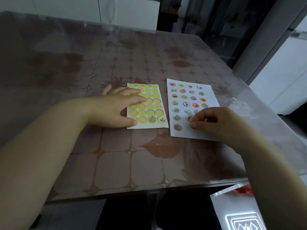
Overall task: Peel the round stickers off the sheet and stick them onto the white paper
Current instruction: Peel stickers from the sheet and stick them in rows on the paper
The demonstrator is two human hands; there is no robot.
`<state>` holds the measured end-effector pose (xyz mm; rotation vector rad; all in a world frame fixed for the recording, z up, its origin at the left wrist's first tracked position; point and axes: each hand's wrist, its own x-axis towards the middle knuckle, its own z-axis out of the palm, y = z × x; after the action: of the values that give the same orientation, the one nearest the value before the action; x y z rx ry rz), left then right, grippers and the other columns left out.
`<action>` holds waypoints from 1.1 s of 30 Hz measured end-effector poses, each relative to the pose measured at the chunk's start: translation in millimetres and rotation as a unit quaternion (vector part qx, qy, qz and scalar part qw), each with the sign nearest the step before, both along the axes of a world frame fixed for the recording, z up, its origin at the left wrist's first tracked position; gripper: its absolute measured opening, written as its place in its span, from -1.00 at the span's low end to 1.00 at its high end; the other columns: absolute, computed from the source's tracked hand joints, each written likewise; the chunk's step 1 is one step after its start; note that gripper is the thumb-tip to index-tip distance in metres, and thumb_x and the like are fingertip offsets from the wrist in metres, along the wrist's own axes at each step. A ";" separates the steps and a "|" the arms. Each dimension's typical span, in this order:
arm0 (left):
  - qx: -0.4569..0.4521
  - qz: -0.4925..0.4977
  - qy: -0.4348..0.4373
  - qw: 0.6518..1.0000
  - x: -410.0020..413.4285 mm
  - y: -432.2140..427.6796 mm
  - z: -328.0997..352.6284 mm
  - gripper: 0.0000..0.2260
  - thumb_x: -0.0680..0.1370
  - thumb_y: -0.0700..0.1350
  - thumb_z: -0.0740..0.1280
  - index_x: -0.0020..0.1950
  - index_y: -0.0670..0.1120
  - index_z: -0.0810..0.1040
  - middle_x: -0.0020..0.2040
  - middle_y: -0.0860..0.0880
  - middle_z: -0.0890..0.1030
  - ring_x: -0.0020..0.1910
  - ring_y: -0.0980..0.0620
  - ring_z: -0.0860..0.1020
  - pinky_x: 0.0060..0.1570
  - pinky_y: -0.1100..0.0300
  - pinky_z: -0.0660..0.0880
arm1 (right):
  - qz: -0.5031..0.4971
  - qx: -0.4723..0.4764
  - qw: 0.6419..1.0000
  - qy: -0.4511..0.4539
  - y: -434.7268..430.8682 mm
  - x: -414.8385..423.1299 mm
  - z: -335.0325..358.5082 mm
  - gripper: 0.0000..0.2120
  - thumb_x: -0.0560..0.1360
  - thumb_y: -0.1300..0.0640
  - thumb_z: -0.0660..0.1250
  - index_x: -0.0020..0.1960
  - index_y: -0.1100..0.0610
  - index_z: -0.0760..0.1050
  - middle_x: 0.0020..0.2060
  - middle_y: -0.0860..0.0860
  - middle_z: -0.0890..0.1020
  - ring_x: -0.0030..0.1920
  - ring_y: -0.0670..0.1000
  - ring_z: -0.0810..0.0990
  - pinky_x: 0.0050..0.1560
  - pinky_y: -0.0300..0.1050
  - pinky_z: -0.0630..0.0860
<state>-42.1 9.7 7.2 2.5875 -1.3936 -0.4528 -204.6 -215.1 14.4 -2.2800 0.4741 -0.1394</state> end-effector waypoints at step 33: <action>-0.048 -0.029 -0.008 0.998 -5.9 -4.0 0.0 -0.39 0.40 0.32 0.12 0.41 0.25 0.06 0.46 0.21 0.11 0.41 0.30 -0.10 0.39 0.01 -0.33 | 0.130 -0.128 0.983 -0.034 37.5 38.2 14.1 -0.96 0.45 0.00 0.36 -0.11 -0.10 0.58 -0.29 -0.18 0.51 -0.35 -0.20 0.50 -0.39 -0.37 0.37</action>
<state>-47.9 5.7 7.2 2.4862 -1.4621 -0.3639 -166.4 -177.6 28.5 -2.5564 0.1251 -0.1536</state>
